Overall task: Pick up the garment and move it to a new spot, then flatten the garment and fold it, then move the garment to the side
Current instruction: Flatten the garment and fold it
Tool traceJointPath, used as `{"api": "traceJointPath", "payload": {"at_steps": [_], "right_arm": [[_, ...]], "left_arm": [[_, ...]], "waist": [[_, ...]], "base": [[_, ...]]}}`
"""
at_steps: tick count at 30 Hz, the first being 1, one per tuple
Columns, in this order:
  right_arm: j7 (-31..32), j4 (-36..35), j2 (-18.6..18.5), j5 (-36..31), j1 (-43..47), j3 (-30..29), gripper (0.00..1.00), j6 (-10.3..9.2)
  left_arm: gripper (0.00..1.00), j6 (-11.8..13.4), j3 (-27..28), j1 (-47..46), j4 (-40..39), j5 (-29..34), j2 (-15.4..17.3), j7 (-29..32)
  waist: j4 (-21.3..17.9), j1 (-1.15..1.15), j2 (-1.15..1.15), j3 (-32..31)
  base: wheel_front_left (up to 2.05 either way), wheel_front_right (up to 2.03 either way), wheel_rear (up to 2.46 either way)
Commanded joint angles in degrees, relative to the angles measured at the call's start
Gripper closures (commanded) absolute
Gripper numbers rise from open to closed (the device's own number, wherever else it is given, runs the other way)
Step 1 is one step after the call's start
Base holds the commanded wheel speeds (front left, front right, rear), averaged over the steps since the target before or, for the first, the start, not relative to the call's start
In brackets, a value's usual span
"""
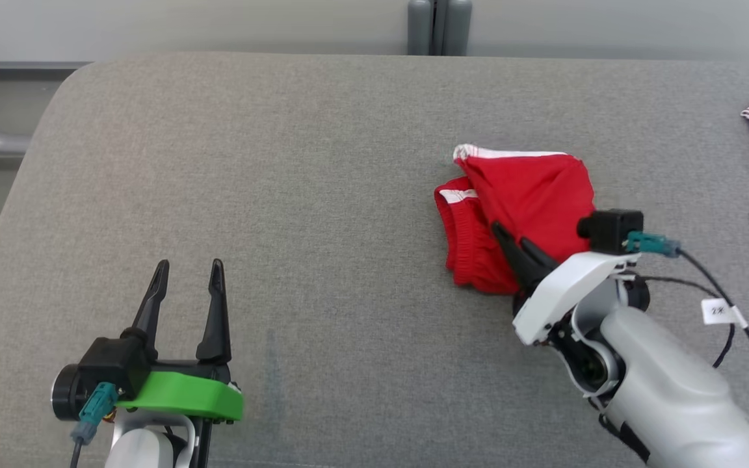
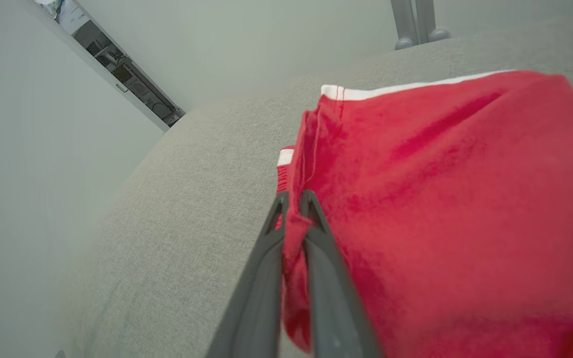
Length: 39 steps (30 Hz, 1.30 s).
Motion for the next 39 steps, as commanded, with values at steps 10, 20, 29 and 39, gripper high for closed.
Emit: {"api": "traceJointPath", "payload": {"at_steps": [10, 20, 29, 39], "right_arm": [[-5.8, 0.7, 0.6, -4.7, 2.6, 0.8, 0.00, 0.02], [-8.5, -2.5, -4.1, -6.6, 5.3, -10.7, 0.00, 0.02], [-8.5, -0.6, -3.9, -12.5, 7.2, -17.0, 1.00, 0.02], [-8.6, 4.4, 2.8, -18.1, 6.1, -11.8, 1.00, 0.02]], "left_arm": [[0.00, 0.7, -0.5, -0.5, 0.4, -0.8, 0.1, 0.0], [0.00, 0.8, -0.3, 0.1, 0.5, 0.1, 0.1, 0.0], [0.00, 0.5, -1.1, -1.2, 0.6, 0.6, 0.1, 0.0], [0.00, 0.1, -2.3, -2.1, 1.0, 0.8, 0.1, 0.0]], "waist": [[1.6, 0.00, 0.00, 1.1], [0.1, 0.00, 0.00, 0.5], [0.3, 0.00, 0.00, 1.3], [2.4, 0.00, 0.00, 2.3]], "base": [[0.00, 0.00, 0.00], [0.00, 0.00, 0.00], [0.00, 0.00, 0.00], [0.00, 0.00, 0.00]]}}
